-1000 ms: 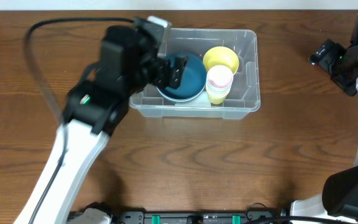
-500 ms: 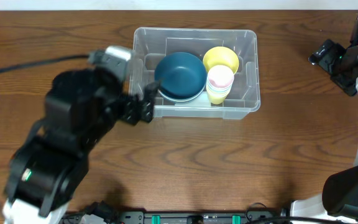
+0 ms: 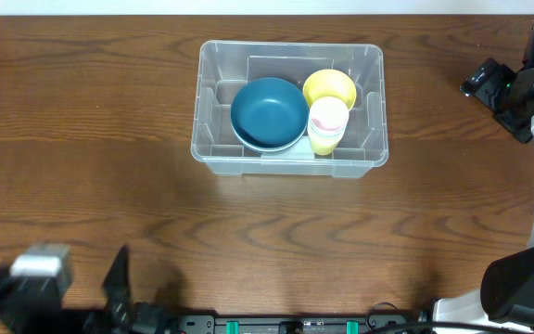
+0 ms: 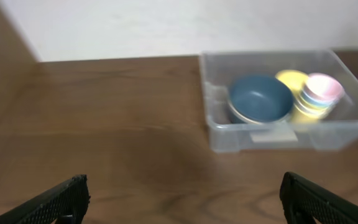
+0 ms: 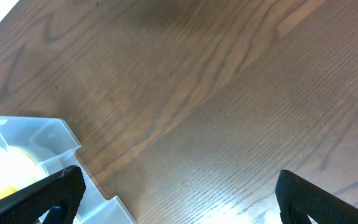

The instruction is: Pack container

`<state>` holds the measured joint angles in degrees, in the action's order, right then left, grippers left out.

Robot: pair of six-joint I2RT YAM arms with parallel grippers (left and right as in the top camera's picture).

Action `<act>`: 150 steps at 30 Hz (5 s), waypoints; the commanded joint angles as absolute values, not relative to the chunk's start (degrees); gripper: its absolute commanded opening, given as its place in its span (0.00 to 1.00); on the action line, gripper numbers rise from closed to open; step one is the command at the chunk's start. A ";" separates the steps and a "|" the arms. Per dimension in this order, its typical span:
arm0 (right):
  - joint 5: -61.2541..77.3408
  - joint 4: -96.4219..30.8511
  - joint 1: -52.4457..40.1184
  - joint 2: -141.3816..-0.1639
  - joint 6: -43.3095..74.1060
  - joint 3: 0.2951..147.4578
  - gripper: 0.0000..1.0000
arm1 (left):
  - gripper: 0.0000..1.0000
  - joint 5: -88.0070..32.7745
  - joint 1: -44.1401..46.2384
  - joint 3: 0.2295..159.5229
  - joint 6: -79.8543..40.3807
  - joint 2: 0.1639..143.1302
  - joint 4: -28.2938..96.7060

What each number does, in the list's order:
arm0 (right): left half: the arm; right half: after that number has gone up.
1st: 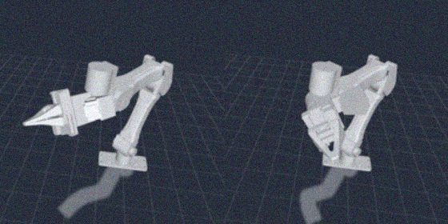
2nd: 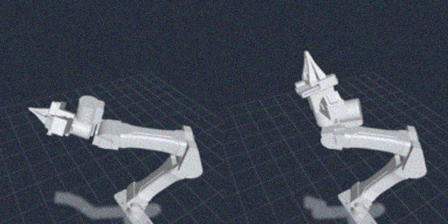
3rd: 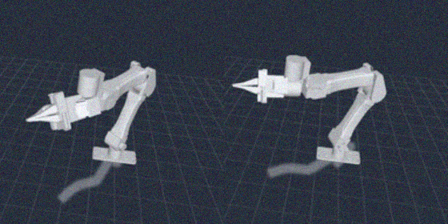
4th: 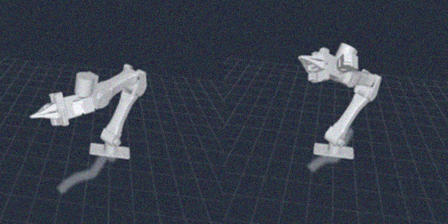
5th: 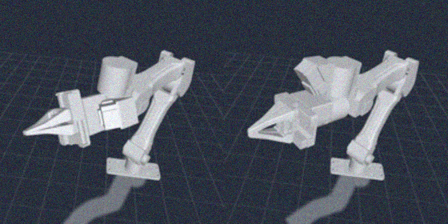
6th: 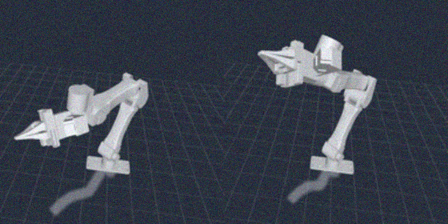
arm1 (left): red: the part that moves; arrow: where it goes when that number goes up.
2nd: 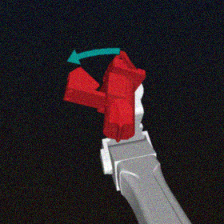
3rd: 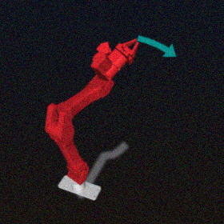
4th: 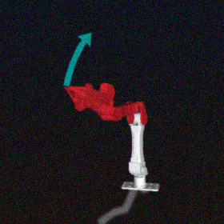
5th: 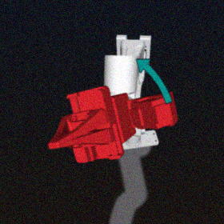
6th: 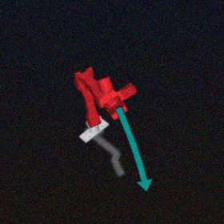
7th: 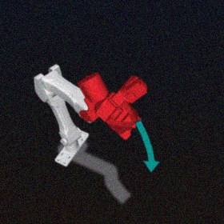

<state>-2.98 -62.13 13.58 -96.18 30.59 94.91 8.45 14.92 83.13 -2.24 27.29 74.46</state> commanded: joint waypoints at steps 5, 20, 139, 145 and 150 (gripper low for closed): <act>-3.16 -62.22 13.45 -96.33 31.05 95.46 0.99 | 0.98 4.43 5.43 79.66 -5.10 14.63 73.19; -3.16 -62.22 13.45 -96.33 31.05 95.46 0.99 | 0.98 -0.67 0.86 38.85 -14.72 0.19 36.12; -0.62 -4.91 1.13 -3.18 9.34 0.84 0.99 | 0.98 -1.96 1.04 0.23 -13.67 0.23 4.01; -0.60 -5.19 1.13 -1.80 6.61 0.71 0.99 | 0.98 -1.96 1.04 0.23 -13.67 0.23 4.01; -0.71 -5.17 1.13 -1.39 3.20 0.71 0.99 | 0.98 -1.96 1.04 0.23 -13.67 0.23 4.01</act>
